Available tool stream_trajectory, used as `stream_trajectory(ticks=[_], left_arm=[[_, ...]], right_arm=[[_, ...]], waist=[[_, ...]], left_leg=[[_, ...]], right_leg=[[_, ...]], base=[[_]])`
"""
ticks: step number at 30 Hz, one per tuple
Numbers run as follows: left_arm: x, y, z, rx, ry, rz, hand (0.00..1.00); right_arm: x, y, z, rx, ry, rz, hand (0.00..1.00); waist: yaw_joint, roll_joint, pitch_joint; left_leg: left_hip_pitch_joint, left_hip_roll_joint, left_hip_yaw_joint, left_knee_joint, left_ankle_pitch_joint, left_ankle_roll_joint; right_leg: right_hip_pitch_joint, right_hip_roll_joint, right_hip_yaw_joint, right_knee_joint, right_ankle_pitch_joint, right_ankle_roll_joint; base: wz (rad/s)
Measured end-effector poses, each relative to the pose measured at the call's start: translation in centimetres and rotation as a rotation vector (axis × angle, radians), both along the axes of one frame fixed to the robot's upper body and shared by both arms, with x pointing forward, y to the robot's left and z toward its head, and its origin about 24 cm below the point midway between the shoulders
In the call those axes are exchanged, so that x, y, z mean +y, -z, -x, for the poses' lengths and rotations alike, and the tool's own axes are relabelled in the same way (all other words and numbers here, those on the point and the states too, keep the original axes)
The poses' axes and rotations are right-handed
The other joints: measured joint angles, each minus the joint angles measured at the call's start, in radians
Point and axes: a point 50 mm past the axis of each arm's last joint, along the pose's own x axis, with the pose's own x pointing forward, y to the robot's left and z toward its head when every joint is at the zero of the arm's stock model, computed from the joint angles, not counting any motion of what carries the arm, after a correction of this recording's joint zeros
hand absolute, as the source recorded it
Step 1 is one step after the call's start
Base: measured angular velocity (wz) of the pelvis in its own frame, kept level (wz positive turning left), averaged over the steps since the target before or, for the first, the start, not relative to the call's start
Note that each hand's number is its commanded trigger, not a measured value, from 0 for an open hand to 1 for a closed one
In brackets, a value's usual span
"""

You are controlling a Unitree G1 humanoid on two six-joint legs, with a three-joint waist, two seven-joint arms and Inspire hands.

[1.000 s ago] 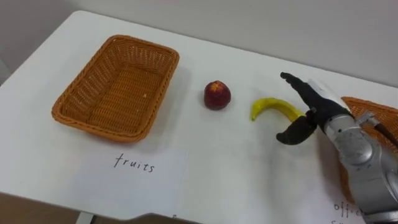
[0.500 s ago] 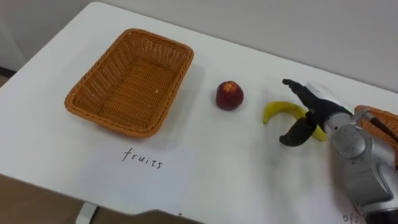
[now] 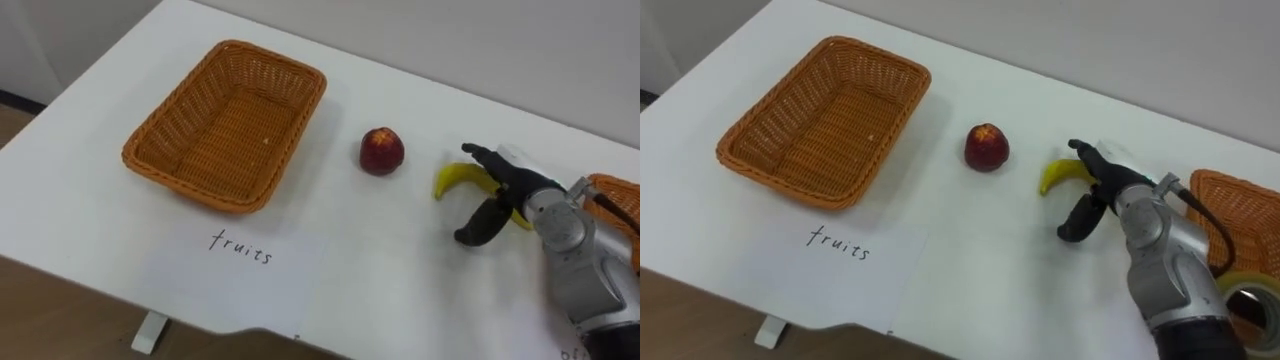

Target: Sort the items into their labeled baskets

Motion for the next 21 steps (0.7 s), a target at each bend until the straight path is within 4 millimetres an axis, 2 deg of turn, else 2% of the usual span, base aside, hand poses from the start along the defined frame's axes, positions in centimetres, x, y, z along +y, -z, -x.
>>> stream_trajectory(ticks=[5,11,21], left_arm=[[0.1,0.0,0.2,0.005,-0.010,-0.006,0.00],[0.1,0.0,0.1,0.007,-0.010,-0.008,0.00],[0.8,-0.3,0.1,0.010,-0.004,-0.023,0.00]], right_arm=[[-0.5,0.0,-0.1,0.003,0.016,0.016,0.00],[-1.3,0.0,-0.7,0.011,0.037,0.035,0.00],[-2.4,0.1,-0.8,0.015,0.067,-0.018,0.00]], waist=[[0.015,-0.002,-0.0012],[0.016,0.002,0.0013],[0.015,0.004,0.0017]], left_leg=[[-0.001,0.000,-0.001,0.001,0.000,0.000],[-0.020,0.000,-0.005,0.010,0.000,0.000],[-0.045,-0.001,-0.016,0.028,-0.001,-0.001]], right_leg=[[0.000,0.000,-0.001,0.000,0.000,0.000],[-0.005,-0.001,-0.026,-0.001,0.000,0.000],[-0.017,0.000,-0.033,0.001,0.000,0.000]], base=[[0.00],[0.03],[0.04]])
